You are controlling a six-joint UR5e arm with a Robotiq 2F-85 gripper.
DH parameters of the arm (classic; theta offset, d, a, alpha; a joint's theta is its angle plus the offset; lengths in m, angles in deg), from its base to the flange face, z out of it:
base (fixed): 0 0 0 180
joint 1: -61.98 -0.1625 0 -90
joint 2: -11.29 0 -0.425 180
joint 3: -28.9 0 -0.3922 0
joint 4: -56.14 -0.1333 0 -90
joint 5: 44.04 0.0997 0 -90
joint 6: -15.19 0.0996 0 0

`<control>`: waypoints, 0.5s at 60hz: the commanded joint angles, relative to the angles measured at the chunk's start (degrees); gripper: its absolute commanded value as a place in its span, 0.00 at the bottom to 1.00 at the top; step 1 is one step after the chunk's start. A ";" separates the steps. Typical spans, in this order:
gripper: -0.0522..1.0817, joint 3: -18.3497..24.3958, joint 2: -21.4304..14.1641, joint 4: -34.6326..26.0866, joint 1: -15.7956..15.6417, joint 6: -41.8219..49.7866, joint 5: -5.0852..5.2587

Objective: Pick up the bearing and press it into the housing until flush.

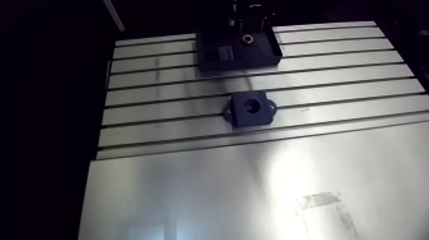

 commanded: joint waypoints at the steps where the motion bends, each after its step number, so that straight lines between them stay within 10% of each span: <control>1: 0.41 -0.32 0.03 0.68 0.04 -0.12 0.00; 30: 0.41 -0.76 0.03 1.47 0.04 -0.38 0.09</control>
